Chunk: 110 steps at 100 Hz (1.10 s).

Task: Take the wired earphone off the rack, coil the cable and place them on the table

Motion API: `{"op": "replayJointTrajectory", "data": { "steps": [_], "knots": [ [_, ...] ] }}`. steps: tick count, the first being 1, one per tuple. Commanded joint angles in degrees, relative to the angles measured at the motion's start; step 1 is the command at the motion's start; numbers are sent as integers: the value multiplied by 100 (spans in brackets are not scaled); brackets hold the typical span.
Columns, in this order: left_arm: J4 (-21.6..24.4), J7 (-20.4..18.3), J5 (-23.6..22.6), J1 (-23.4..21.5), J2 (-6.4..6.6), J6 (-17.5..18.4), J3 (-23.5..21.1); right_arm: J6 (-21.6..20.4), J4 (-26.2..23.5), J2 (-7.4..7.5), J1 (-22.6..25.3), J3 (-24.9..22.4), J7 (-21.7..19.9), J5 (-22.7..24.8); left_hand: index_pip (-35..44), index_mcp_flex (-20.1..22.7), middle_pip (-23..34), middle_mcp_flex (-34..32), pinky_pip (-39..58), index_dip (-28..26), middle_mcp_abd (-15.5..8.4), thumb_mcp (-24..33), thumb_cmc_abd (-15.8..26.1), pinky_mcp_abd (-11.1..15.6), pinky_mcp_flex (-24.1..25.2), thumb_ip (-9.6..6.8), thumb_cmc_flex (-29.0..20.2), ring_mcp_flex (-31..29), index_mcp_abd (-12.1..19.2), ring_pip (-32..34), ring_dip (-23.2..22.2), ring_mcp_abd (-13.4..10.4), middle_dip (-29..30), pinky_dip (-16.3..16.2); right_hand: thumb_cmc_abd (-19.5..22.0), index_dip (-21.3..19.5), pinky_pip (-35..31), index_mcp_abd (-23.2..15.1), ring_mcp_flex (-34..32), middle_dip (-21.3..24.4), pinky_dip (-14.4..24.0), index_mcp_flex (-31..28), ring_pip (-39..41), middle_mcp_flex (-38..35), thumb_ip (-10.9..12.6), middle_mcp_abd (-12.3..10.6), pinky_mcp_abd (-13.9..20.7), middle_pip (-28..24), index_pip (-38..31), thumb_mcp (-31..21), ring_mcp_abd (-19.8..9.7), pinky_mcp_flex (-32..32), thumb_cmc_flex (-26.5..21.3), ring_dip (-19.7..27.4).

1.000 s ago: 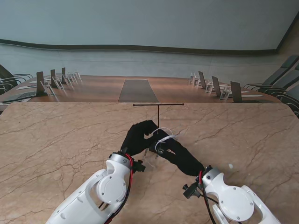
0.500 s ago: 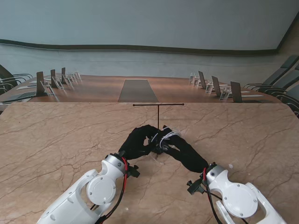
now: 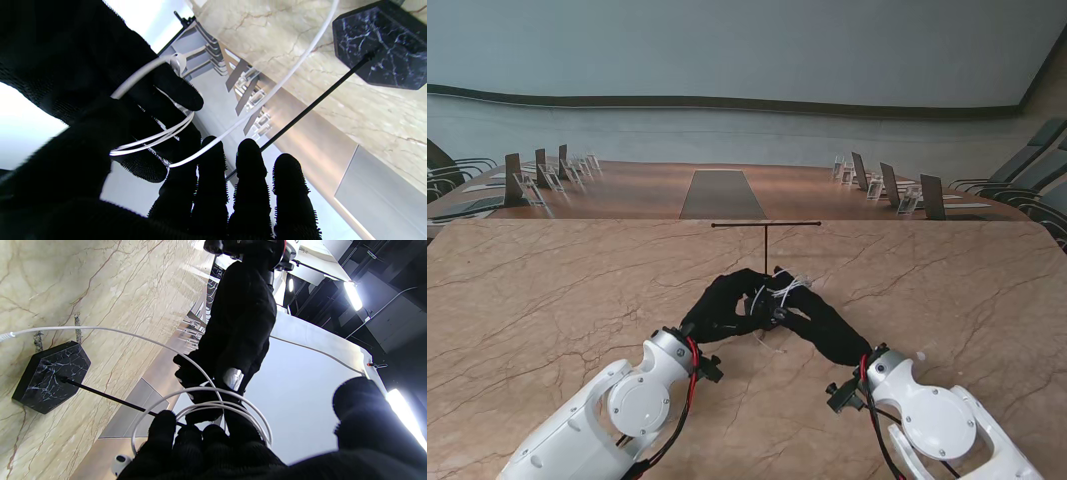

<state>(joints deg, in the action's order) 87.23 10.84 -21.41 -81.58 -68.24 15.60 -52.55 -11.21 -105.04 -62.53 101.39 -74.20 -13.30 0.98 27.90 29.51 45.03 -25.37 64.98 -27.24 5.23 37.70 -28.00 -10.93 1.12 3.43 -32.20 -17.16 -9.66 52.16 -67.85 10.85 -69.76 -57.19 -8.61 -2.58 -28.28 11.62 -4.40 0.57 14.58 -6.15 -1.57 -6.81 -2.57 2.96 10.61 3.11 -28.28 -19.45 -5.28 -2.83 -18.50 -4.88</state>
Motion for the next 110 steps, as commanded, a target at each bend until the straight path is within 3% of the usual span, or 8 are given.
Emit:
{"op": "replayJointTrajectory", "data": {
  "steps": [1, 9, 16, 29, 40, 67, 95, 110],
  "knots": [
    [93, -127, 8, -79, 64, 8, -33, -15, 3, -12, -19, 21, -2, -3, -169, -204, -74, 174, -97, 61, -109, 641, -296, 3, 79, -6, -122, 117, 102, -70, 48, -139, 63, 42, 14, -1, 151, -167, -11, 13, 113, 89, 23, -24, -52, -136, 167, -7, 4, -34, -173, 6, 261, -7],
    [134, -230, -42, -100, 105, 34, -57, -14, 33, -10, -58, 29, -17, -4, -131, -240, -98, 168, -112, 66, -137, 1305, -386, 6, 77, -71, -79, 94, 151, -101, 68, -160, 101, 45, 27, -2, 168, -172, -11, 13, 131, 90, 22, -25, -52, -145, 168, -7, 6, -33, -176, 5, 265, -8],
    [173, -325, -44, -124, 134, 41, -80, -7, 50, -9, -89, 40, -28, -9, -137, -282, -142, 186, -170, 74, -147, 1334, -484, 5, 67, -61, -16, 89, 168, -133, 86, -168, 133, 73, 26, -5, 184, -175, -10, 13, 150, 90, 22, -24, -53, -143, 170, -7, 5, -31, -174, 7, 265, -9],
    [162, -239, -76, -136, 115, 68, -72, 8, 66, -7, -140, 76, -50, -16, -215, -385, -141, 203, -202, 134, -123, 136, -623, 3, 59, 160, 117, 88, 115, -140, 92, -169, 161, 84, 32, -9, 203, -179, -9, 13, 176, 91, 23, -25, -52, -147, 171, -7, 4, -31, -169, 10, 261, -12],
    [133, -96, -116, -120, 82, 104, -52, 27, 75, -5, -163, 106, -63, -21, -300, -412, -154, 227, -300, 215, -85, -665, -580, -37, 60, 195, 248, 105, 19, -211, 139, -130, 204, 131, 38, -15, 224, -182, -11, 13, 200, 87, 23, -25, -53, -148, 173, -7, -4, -24, -178, 10, 269, -13],
    [48, 245, -188, -51, -14, 18, 50, 62, 74, -12, -175, 142, -38, -18, -238, -329, -89, 142, -274, 180, -27, -984, -668, -132, 24, 301, 452, 36, -34, -151, 128, -34, 197, 113, 40, -28, 276, -184, -10, 13, 245, 88, 21, -25, -51, -153, 176, -7, -20, -21, -178, 6, 265, -13],
    [-30, 542, -84, 38, -137, -111, 173, 74, 57, -11, -178, 187, -44, -39, 126, -173, 88, -60, -68, -60, -53, -1187, -51, -159, -38, 268, 486, -105, 66, 30, 81, -4, 141, 58, 52, -35, 330, -181, -11, 13, 294, 90, 20, -25, -51, -150, 179, -7, -23, -16, -177, 17, 269, -8],
    [-79, 706, 67, 121, -229, -219, 242, 74, 35, -10, -149, 199, -40, -41, 609, -67, 230, -222, 128, -299, -97, -878, 366, -153, -76, 190, 49, -219, 220, 190, 72, -22, 115, 65, 59, -41, 353, -179, -10, 13, 320, 93, 21, -25, -51, -156, 174, -7, -31, -11, -178, 17, 280, -9]
  ]
}}
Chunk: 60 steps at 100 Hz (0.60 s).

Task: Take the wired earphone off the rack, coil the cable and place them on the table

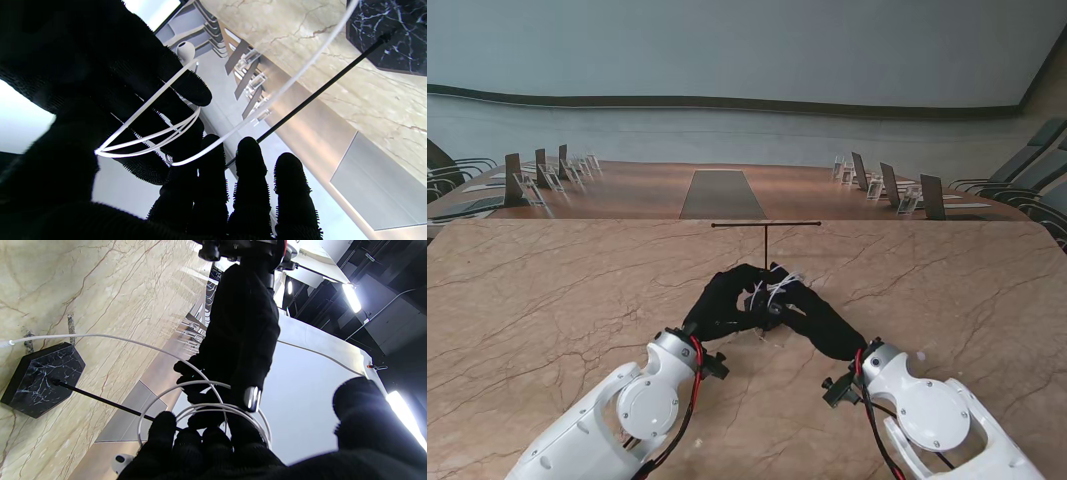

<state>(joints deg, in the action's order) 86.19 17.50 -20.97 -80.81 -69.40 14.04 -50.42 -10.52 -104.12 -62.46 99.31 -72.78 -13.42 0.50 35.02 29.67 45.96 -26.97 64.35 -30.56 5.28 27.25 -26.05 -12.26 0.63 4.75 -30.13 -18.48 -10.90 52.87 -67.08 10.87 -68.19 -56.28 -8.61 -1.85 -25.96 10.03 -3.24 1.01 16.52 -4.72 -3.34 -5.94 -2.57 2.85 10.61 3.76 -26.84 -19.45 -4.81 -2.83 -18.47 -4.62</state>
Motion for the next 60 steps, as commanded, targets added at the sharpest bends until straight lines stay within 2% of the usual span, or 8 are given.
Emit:
{"op": "replayJointTrajectory", "data": {
  "steps": [1, 12, 15, 20, 26, 34, 49, 60],
  "knots": [
    [15, 55, 30, 54, -120, -63, 36, 4, -59, -17, 60, 56, -29, 6, -64, -80, 145, -73, 216, 17, -103, 282, 161, -27, -30, 68, -157, -95, 362, 131, 1, -20, -37, -19, 62, -114, 122, -21, -126, -31, 126, -49, 198, -112, -51, -145, 175, -72, -175, -12, -226, 18, 276, -35],
    [-39, 154, 133, 127, -184, -126, 94, -11, -71, -13, 84, 54, -37, 1, 440, 60, 236, -176, 318, -249, -157, 1000, 372, 9, -56, 34, -505, -173, 665, 224, 9, -49, -44, 6, 81, -114, 141, -22, -126, -31, 143, -48, 197, -112, -51, -144, 177, -72, -173, -8, -226, 20, 289, -34],
    [-51, 182, 171, 144, -203, -142, 110, -13, -76, -13, 93, 53, -36, 4, 602, 84, 279, -224, 364, -350, -172, 1012, 307, 18, -68, 258, -766, -210, 783, 273, 6, -50, -50, 7, 80, -114, 145, -20, -128, -31, 148, -51, 199, -112, -51, -140, 176, -72, -174, -7, -225, 21, 288, -34],
    [-64, 209, 232, 169, -228, -170, 134, -11, -86, -11, 107, 49, -38, 4, 798, 189, 324, -281, 408, -381, -182, 979, 148, 24, -87, 428, -1174, -257, 929, 321, 10, -59, -54, 12, 88, -114, 151, -25, -126, -31, 155, -47, 198, -112, -51, -145, 176, -72, -171, -7, -226, 22, 290, -34],
    [-73, 219, 269, 197, -245, -199, 161, -7, -98, -11, 120, 46, -42, -3, 1310, 342, 340, -371, 448, -305, -192, 822, 70, 39, -100, 423, -1653, -291, 1144, 370, 35, -76, -602, 42, 89, -113, 156, -23, -126, -31, 161, -47, 198, -112, -51, -140, 171, -72, -168, -6, -225, 22, 290, -33],
    [-115, 298, 293, 241, -286, -215, 211, 0, -110, -5, 130, 43, -63, -9, 1684, 552, 162, -594, 487, -368, -199, 1136, 70, 33, -122, 481, -1903, -359, 1297, 421, 65, -72, -1094, 66, 96, -111, 169, -18, -126, -31, 173, -47, 198, -112, -52, -143, 169, -72, -162, -1, -223, 22, 294, -33],
    [-164, 351, 332, 307, -323, -227, 259, 4, -135, 5, 165, 25, -101, -14, 2105, 803, -63, -857, 503, -553, -191, 1592, -126, 31, -123, 628, -2352, -419, 1421, 448, 120, -71, -1370, 88, 100, -109, 190, -22, -125, -31, 195, -46, 197, -112, -52, -140, 171, -72, -152, 3, -222, 25, 292, -31],
    [-240, 464, 367, 365, -374, -184, 286, 10, -171, 9, 222, -3, -106, -3, 2435, 835, -27, -929, 512, -1230, -206, 2056, -290, 33, -136, 830, -2395, -441, 1567, 482, 139, -70, -1418, 112, 101, -109, 201, -25, -127, -31, 213, -48, 198, -112, -53, -136, 165, -72, -147, 8, -220, 29, 291, -32]
  ]
}}
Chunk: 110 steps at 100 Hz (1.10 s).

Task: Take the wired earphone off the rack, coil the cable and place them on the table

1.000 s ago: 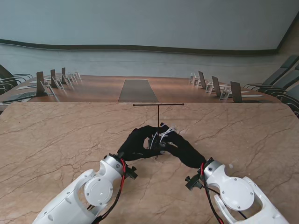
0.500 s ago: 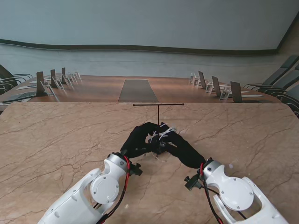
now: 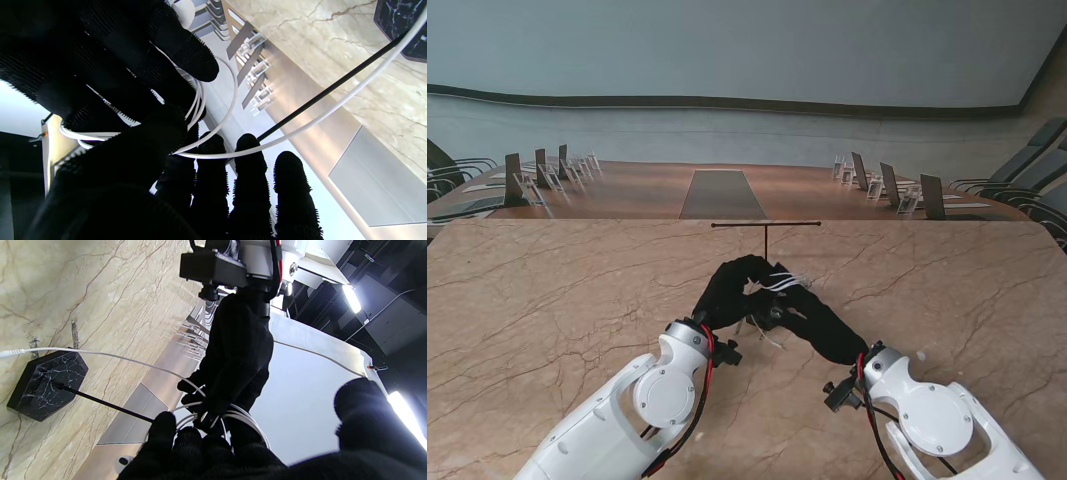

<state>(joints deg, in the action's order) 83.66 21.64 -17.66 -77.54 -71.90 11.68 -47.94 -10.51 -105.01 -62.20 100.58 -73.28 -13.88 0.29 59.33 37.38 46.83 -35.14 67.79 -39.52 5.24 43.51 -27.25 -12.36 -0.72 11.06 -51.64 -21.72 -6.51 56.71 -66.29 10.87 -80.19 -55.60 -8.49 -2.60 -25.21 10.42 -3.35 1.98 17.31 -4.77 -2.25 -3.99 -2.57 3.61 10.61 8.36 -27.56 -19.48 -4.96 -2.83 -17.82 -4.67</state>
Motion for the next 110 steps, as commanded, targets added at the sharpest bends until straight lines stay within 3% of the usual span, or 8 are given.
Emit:
{"op": "replayJointTrajectory", "data": {
  "steps": [1, 35, 51, 62, 69, 93, 105, 110],
  "knots": [
    [11, 55, 43, 40, -127, 53, 38, 10, -85, -16, 101, 44, -61, 20, 25, 71, -108, -114, 167, -371, -200, 447, -174, 47, 4, 205, -251, -114, 1128, 98, 61, -69, -222, 45, 93, -34, 126, -65, -112, -128, 136, -41, 88, -306, -53, -213, 164, -531, -73, 13, -198, 29, 230, -27],
    [101, -27, 29, 61, -87, -75, -64, 93, -193, 8, 284, -99, -127, 111, 705, -227, 130, -20, 291, -1559, -256, 328, 77, 329, 209, 433, -456, 65, 1007, 238, -373, -128, -585, -73, 109, 11, 167, -77, -104, -128, 181, 15, 97, -302, -55, -139, 116, -530, 67, 26, -119, 12, 243, -49],
    [211, -30, -48, -13, -46, -95, -182, 73, -190, -11, 341, -164, -33, 161, 894, -168, 308, -141, 637, -1593, -222, 723, -90, 368, 58, 456, -164, -10, 957, 483, -269, -59, -608, -375, 131, 227, 386, -181, -101, -127, 323, -159, 73, -298, -53, -65, 131, -530, 1519, 18, -117, 35, 287, 34],
    [273, -73, -74, -62, -17, -103, -227, 71, -182, -14, 343, -187, -6, 206, 931, -133, 347, -190, 642, -1589, -215, 885, -152, 346, 26, 446, -53, -53, 951, 534, -252, -54, -604, -425, 139, -509, 532, -247, -100, -127, 513, -434, 70, -295, -54, -22, 142, -529, 2940, -15, -121, 53, 345, 64],
    [302, -118, -76, -84, 0, -110, -247, 87, -181, -27, 349, -186, 51, 231, 945, -112, 365, -223, 652, -1596, -207, 918, -190, 335, 2, 441, -28, -84, 950, 553, -251, -48, -607, -439, 117, 289, 613, -296, -102, -126, 560, -539, 74, -293, -61, 16, 147, -529, 3174, -39, -121, 67, 357, 98],
    [314, -152, -81, -71, 14, -66, -272, 280, -334, 15, 519, -293, -110, 312, 1010, -113, 381, -232, 642, -1668, -207, 1005, -189, 331, -4, 436, 17, -93, 952, 567, -243, -56, -617, -464, 143, 247, 593, -314, -107, -126, 598, -544, 98, -293, -64, 17, 117, -529, 3007, -36, -92, 72, 366, 51],
    [306, -153, -70, -56, 10, -58, -271, 335, -411, 25, 636, -352, -136, 356, 1050, -108, 399, -255, 641, -1712, -209, 1008, -193, 320, -11, 438, 18, -105, 953, 577, -243, -50, -625, -472, 145, -477, 557, -348, -104, -126, 644, -453, 100, -292, -65, 17, 84, -529, 2827, -20, -53, 63, 362, -90],
    [302, -156, -75, -45, 12, -60, -270, 360, -449, 34, 684, -383, -167, 376, 1061, -116, 400, -250, 640, -1728, -216, 1006, -180, 324, -13, 439, 28, -106, 961, 579, -243, -57, -626, -474, 150, -1338, 495, -403, -100, -127, 664, -389, 114, -293, -67, 9, 74, -529, 2830, -12, -48, 51, 356, -160]
  ]
}}
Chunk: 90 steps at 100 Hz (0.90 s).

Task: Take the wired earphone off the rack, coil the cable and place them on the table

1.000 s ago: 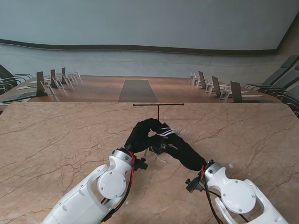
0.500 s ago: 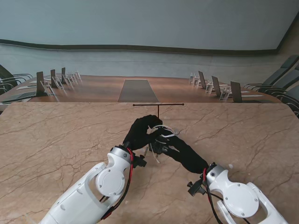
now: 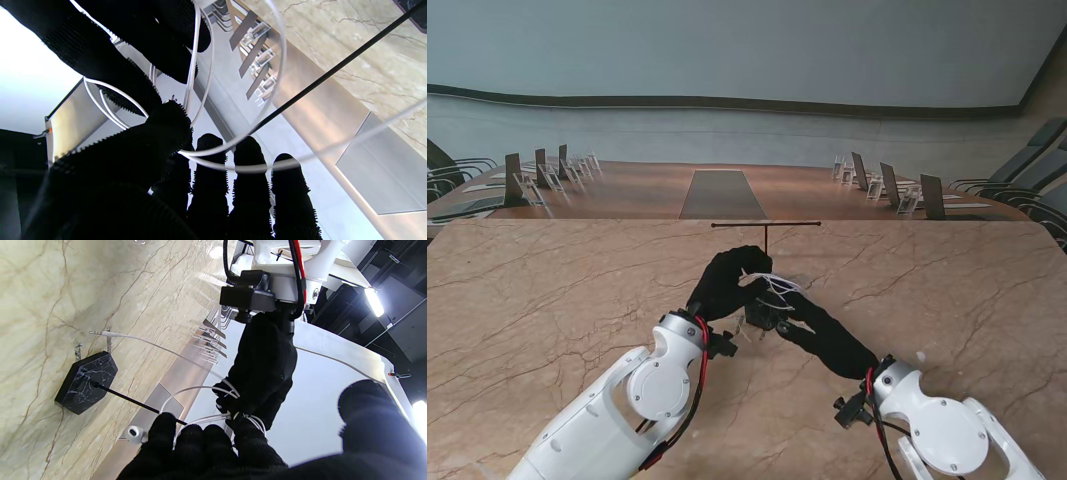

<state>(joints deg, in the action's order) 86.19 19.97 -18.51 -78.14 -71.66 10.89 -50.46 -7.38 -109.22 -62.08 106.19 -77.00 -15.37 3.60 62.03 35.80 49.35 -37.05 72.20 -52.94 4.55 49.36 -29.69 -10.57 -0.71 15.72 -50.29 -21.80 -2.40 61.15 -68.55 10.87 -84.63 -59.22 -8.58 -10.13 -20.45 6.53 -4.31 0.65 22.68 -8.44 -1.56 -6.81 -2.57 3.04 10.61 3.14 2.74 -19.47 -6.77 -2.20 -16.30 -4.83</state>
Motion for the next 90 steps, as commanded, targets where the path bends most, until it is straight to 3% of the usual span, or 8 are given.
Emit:
{"op": "replayJointTrajectory", "data": {
  "steps": [1, 16, 18, 25, 35, 46, 57, 90],
  "knots": [
    [48, 8, 8, 17, -12, 19, -17, 53, -36, 24, 132, -18, -29, 50, 794, 43, 149, -59, 200, -389, -148, 421, 63, 145, -17, -28, -106, -98, 552, 136, -17, -60, -182, -112, 163, -665, 10, -35, -2, 7, 129, -14, 52, -11, -68, 65, 72, -8, -231, -12, 130, -14, 204, -154],
    [37, -14, -1, 44, -7, 8, -11, 66, -143, 52, 256, -102, -135, 72, 809, 31, 161, -66, 198, -409, -153, 424, 65, 151, -22, -32, -91, -104, 558, 142, -16, -69, -185, -119, 166, -1713, -169, -630, -12, 6, 93, 201, 78, -22, -68, -116, 17, -9, -1874, 16, 198, -20, 174, -389],
    [35, -18, -7, 45, -6, 4, -9, 59, -158, 57, 272, -116, -153, 76, 813, 37, 163, -73, 201, -410, -156, 426, 62, 147, -29, -32, -84, -117, 566, 147, -17, -69, -183, -121, 173, -1128, -254, -724, -11, 5, 22, 289, 102, -25, -67, -160, -5, -10, -2580, 34, 217, -13, 166, -504],
    [26, -36, -17, 49, -1, -12, 2, 34, -212, 74, 318, -159, -224, 69, 816, 35, 165, -75, 201, -412, -156, 438, 60, 143, -34, -37, -81, -119, 572, 149, -17, -66, -179, -124, 184, -532, -385, -1149, -33, 3, -62, 302, 128, -36, -64, -335, -17, -13, -3540, 74, 212, -11, 131, -620],
    [4, -69, -23, 45, 6, -39, 27, -104, -260, 86, 358, -193, -236, 101, 825, 44, 171, -78, 200, -416, -153, 449, 47, 137, -35, -42, -82, -121, 570, 153, -17, -62, -178, -128, 193, -403, -516, -1791, -74, -92, -103, 194, 251, -118, -66, -507, -60, -156, -4386, 87, 277, -16, 106, -696],
    [-4, -108, -36, 40, 17, -57, 48, -218, -354, 112, 424, -274, -325, 94, 831, 47, 177, -81, 199, -419, -158, 455, 46, 137, -36, -43, -73, -125, 575, 154, -16, -70, -179, -131, 212, -313, -683, -2075, -151, -481, -134, -40, 558, -264, -66, -535, -164, -617, -4520, 123, 403, 36, 83, -791],
    [3, -158, -66, 47, 35, -46, 62, -343, -478, 127, 536, -411, -368, 120, 839, 49, 180, -82, 200, -427, -159, 460, 47, 137, -43, -43, -58, -128, 571, 154, -15, -66, -177, -133, 241, -292, -823, -2130, -188, -540, -134, -54, 754, -299, -68, -168, -226, -698, -4515, 151, 480, 58, 118, -805],
    [81, -332, -159, 16, 102, -24, 90, -809, -783, 85, 1040, -1021, -158, 218, 857, 45, 188, -86, 191, -461, -173, 478, 46, 144, -45, -54, -39, -132, 585, 149, -11, -83, -173, -132, 307, -152, -1257, -1544, -305, -1004, -282, -184, 1606, -329, -64, 402, -561, -1683, -4298, 98, 834, 258, 343, -948]
  ]
}}
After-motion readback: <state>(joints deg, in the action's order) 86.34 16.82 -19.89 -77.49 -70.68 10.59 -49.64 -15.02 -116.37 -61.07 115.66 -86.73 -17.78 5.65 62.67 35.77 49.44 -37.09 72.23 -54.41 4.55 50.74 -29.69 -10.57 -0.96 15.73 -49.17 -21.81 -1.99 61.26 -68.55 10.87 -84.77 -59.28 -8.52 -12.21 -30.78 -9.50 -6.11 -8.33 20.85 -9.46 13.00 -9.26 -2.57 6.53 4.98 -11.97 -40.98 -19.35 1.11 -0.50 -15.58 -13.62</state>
